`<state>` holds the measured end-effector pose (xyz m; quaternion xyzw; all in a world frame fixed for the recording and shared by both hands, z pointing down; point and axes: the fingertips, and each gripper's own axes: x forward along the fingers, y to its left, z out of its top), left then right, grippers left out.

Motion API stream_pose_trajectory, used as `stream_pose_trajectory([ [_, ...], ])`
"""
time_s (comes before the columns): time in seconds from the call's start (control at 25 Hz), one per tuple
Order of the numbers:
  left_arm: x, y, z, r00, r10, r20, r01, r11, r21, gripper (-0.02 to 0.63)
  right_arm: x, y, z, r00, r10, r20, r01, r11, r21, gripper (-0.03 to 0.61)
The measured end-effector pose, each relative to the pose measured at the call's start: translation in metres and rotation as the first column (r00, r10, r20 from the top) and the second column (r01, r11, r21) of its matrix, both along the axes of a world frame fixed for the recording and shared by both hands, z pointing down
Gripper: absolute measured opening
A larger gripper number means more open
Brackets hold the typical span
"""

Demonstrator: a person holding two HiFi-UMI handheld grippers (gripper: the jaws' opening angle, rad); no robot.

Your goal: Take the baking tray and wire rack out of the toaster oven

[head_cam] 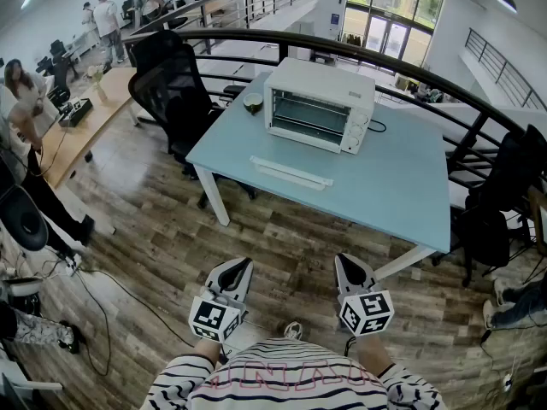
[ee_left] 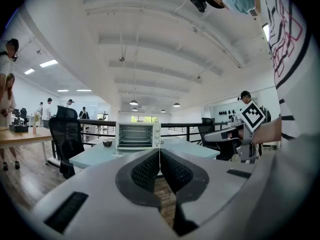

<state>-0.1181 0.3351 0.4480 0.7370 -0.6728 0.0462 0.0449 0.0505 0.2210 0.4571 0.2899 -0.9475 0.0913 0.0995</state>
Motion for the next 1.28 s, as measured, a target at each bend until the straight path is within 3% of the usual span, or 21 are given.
stream_pose_trajectory([
  [0.24, -0.007, -0.024, 0.002, 1.0, -0.016, -0.002, 0.016, 1.0, 0.012, 0.023, -0.005, -0.023, 0.004, 0.999, -0.01, 0.054, 0.011, 1.0, -0.022, 0.028],
  [0.52, -0.017, -0.049, 0.007, 0.999, -0.042, -0.007, 0.042, 0.999, 0.0, 0.025, -0.005, -0.058, 0.021, 0.97, 0.066, 0.232, -0.001, 0.963, -0.268, 0.029],
  [0.68, -0.029, -0.075, 0.014, 1.0, -0.004, -0.02, 0.004, 1.0, -0.019, 0.025, -0.016, -0.07, 0.031, 0.977, 0.068, 0.204, -0.009, 0.961, -0.276, 0.046],
  [0.76, -0.037, -0.094, 0.016, 0.999, 0.025, -0.028, -0.026, 0.999, -0.022, 0.025, -0.024, -0.079, 0.034, 0.977, 0.067, 0.201, -0.008, 0.96, -0.28, 0.206],
  [0.92, -0.055, -0.139, 0.021, 0.996, 0.08, -0.027, -0.081, 0.996, -0.033, 0.028, -0.042, -0.107, 0.039, 0.979, 0.087, 0.182, -0.034, 0.961, -0.274, 0.21],
  [1.04, -0.079, -0.177, 0.022, 0.989, 0.141, -0.047, -0.143, 0.989, -0.045, 0.12, -0.067, -0.135, 0.039, 0.973, 0.13, 0.192, -0.07, 0.954, -0.29, 0.21],
  [1.28, -0.135, -0.235, 0.018, 0.97, 0.234, -0.062, -0.238, 0.97, -0.053, 0.123, -0.119, -0.182, 0.038, 0.952, 0.243, 0.188, -0.175, 0.932, -0.318, 0.21],
])
